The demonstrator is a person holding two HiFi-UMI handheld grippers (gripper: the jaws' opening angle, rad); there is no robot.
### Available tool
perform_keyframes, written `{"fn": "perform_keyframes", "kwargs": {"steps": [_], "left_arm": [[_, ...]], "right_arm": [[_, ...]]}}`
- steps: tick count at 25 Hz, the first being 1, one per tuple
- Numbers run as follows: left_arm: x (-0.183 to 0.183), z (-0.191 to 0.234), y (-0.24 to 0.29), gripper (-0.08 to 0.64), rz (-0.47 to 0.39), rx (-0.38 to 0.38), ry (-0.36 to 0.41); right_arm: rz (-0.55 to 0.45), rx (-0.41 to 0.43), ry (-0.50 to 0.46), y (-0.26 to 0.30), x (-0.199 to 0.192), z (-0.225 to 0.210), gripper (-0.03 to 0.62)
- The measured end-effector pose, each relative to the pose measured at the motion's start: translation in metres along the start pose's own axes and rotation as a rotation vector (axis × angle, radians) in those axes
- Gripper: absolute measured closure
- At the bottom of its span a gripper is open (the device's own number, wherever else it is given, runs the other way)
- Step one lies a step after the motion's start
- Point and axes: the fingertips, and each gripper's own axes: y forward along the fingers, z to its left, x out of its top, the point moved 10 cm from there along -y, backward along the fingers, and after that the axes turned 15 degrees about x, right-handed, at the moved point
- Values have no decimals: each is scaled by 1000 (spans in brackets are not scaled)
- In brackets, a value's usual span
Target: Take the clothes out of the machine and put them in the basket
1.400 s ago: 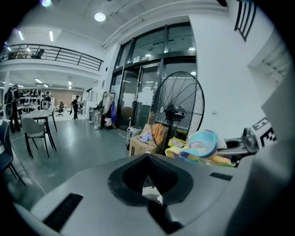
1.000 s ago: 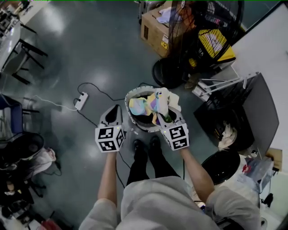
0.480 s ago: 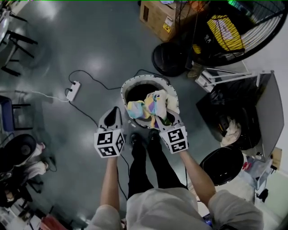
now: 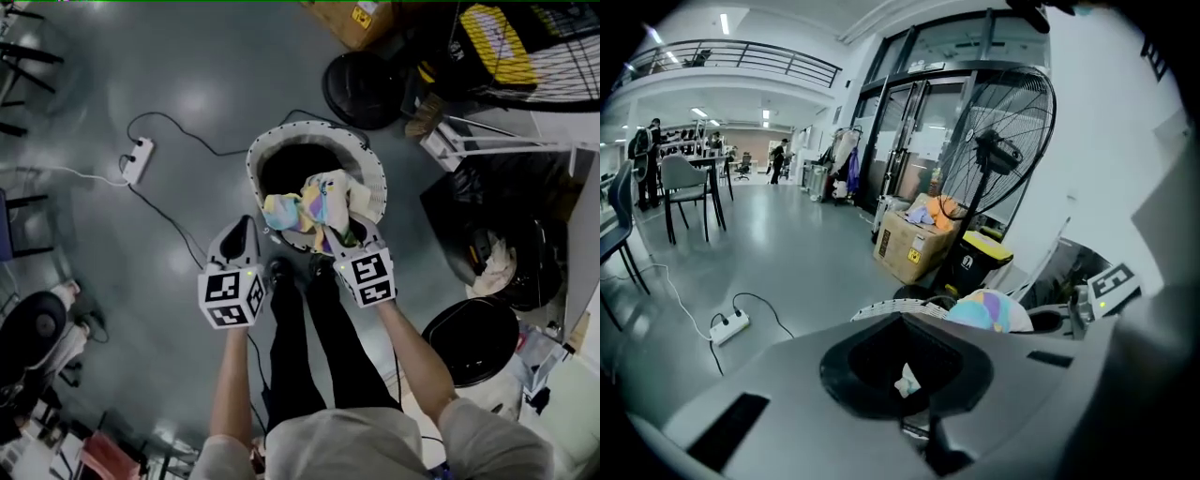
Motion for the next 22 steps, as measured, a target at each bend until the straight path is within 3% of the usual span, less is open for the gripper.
{"fn": "perform_keyframes", "kwargs": {"steps": [12, 13, 16, 17, 22], "left_arm": [[-48, 5, 37, 543, 11, -10, 2], [-51, 5, 38, 543, 15, -13, 6], [-60, 1, 41, 543, 31, -25, 27], [-63, -1, 41, 543, 37, -31, 33], [-66, -13, 40, 543, 47, -63, 53]], "right_arm": [[32, 1, 58, 76, -63, -36, 433], [31, 9, 71, 81, -67, -38, 420], [-12, -13, 88, 87, -69, -46, 254], [-34, -35, 84, 86, -68, -48, 231], [-64, -62, 69, 72, -64, -46, 225]]}}
